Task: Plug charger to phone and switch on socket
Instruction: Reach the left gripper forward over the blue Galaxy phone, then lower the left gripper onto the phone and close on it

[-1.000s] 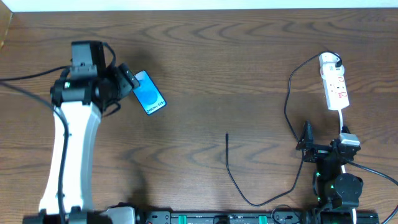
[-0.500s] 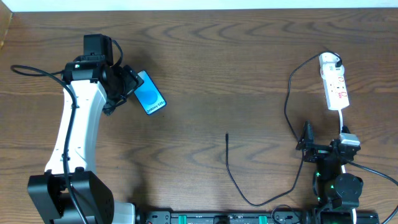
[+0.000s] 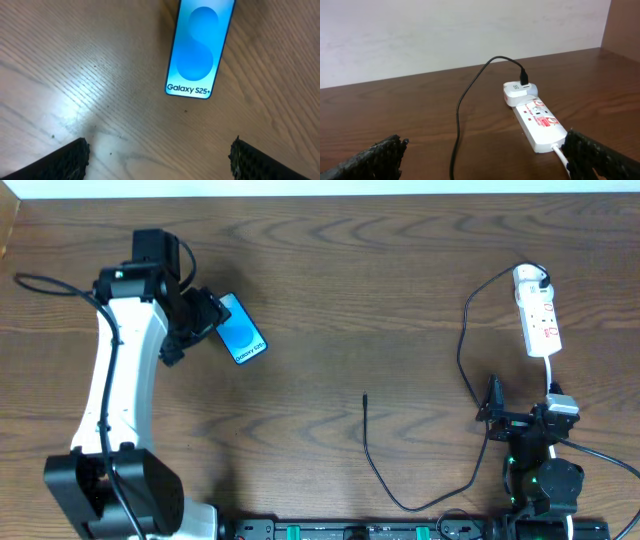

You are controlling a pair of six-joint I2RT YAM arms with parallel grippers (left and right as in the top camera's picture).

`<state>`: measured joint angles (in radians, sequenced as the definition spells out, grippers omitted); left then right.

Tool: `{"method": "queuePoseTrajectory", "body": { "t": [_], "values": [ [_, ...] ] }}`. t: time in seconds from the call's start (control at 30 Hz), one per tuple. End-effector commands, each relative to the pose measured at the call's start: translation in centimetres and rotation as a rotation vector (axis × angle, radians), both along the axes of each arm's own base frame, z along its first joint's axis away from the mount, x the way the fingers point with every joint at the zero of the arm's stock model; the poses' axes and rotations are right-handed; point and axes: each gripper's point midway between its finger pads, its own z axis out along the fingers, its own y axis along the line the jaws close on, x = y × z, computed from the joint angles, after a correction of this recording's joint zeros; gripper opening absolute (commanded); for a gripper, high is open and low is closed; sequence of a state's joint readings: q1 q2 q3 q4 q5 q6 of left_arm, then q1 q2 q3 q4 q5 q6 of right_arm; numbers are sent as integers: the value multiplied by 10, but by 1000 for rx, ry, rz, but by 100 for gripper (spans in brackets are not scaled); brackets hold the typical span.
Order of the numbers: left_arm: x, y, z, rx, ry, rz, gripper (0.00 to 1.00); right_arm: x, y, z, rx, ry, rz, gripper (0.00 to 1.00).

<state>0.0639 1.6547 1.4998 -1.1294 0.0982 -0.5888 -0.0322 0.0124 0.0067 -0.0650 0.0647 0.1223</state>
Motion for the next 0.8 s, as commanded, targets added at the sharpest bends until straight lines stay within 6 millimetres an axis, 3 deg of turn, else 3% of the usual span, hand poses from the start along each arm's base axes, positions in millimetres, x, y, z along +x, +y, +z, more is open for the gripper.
{"method": "queuePoseTrajectory", "body": {
  "t": [0.0, 0.13, 0.33, 0.57, 0.77],
  "values": [
    [19, 6, 6, 29, 20, -47, 90, 0, 1, 0, -7, 0, 0, 99],
    [32, 7, -2, 23, 48, -24, 90, 0, 0, 0, -7, 0, 0, 99],
    [45, 1, -48, 16, 135, -37, 91, 0, 0, 0, -7, 0, 0, 99],
    [69, -13, -84, 11, 130, -18, 91, 0, 0, 0, -8, 0, 0, 99],
    [71, -10, -105, 29, 157, 12, 91, 0, 0, 0, -7, 0, 0, 99]
  ]
}}
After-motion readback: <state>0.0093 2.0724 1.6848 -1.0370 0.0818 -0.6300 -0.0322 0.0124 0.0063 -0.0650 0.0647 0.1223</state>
